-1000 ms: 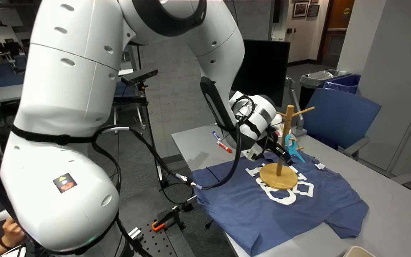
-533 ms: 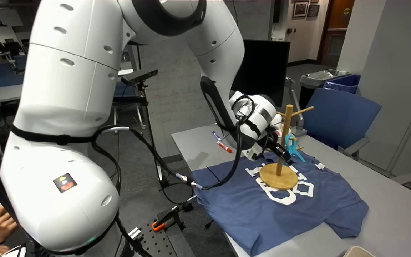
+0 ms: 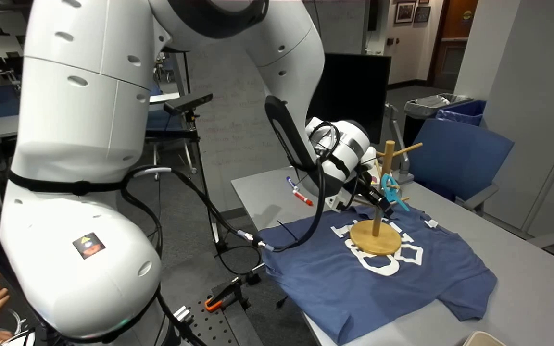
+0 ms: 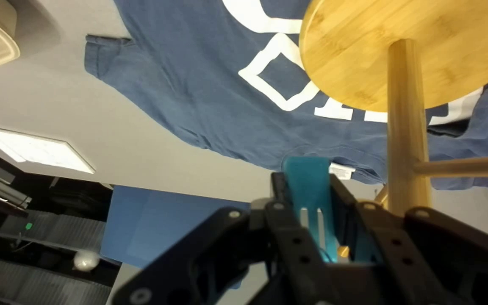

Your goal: Unhang the blue object from the hanger

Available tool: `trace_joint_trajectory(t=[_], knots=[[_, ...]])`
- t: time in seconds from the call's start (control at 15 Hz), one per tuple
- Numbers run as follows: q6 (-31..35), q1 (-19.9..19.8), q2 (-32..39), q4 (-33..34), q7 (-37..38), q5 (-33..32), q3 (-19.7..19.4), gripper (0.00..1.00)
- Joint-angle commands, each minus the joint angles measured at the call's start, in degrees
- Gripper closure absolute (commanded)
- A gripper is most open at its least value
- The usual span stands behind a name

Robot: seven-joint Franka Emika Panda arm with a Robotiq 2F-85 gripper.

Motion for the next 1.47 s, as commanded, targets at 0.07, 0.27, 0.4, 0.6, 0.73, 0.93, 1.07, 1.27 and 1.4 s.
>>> trace_joint_trajectory(t=[0.07, 0.27, 0.4, 0.6, 0.73, 0.93, 1.07, 1.27, 1.4], knots=[[-2.1, 0.9, -4.1, -4.1, 2.5, -2.4, -0.9, 0.94], [-3.0, 0.7, -5.7, -6.0, 2.8, -2.6, -1.3, 0.94], [-3.7, 0.7, -6.7, -7.1, 2.9, -2.7, -1.7, 0.94], [-4.7, 0.7, -8.2, -8.7, 3.6, -3.4, -2.3, 0.94], [-5.3, 0.7, -9.2, -9.7, 4.3, -4.1, -2.6, 0.94], [-6.1, 0.7, -10.8, -11.2, 5.4, -5.0, -3.1, 0.94], [-6.7, 0.7, -11.8, -12.2, 5.8, -5.3, -3.3, 0.94], [-7.8, 0.6, -13.7, -13.8, 7.0, -6.2, -3.5, 0.94], [-8.6, 0.3, -14.9, -14.7, 7.2, -6.5, -3.8, 0.94]])
